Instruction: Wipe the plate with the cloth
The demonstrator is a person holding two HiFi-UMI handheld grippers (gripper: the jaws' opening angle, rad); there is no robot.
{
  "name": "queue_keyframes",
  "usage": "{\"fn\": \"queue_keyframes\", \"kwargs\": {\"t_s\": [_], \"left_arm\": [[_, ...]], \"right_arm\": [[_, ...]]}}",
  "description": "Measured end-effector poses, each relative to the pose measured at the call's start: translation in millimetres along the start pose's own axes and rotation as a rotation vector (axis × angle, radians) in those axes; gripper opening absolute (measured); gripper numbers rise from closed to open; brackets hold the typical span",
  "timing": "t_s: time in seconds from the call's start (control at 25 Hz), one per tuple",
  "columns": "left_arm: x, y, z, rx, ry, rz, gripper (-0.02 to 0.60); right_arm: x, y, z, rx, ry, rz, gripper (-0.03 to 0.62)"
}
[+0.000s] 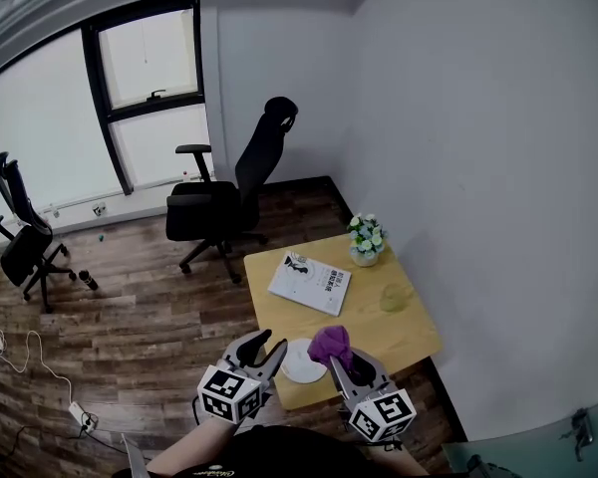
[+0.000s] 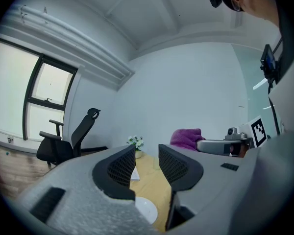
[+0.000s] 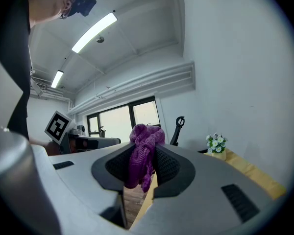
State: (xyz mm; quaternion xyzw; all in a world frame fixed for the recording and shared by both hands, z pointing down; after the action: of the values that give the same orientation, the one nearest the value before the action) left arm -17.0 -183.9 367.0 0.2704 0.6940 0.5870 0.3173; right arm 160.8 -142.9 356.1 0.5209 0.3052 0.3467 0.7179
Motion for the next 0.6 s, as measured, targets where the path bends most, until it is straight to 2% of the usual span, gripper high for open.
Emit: {"fn": "queue_keyframes", "kwargs": {"t_s": [0.28, 0.6], "left_arm": [[11, 9, -20, 0.041, 0.002, -0.019, 0.149], [20, 21, -23, 0.061, 0.007, -0.041, 0.140]], "right_arm": [[-16, 9, -15, -0.011, 0.006, -0.028, 0.095], [-13, 21, -22, -0.032, 0.029, -0.067, 0.095]]}}
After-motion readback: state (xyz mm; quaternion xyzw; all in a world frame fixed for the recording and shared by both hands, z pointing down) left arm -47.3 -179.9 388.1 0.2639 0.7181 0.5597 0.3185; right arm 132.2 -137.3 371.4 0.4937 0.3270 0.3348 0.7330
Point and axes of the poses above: the fingertips, and each gripper's own axes: x backward along the fingers, z to its right, y out of its underside, the point moved 5 cm from there along x, backward along the fingers, and after that the axes turned 6 degrees about -x, right-handed, at the moved point
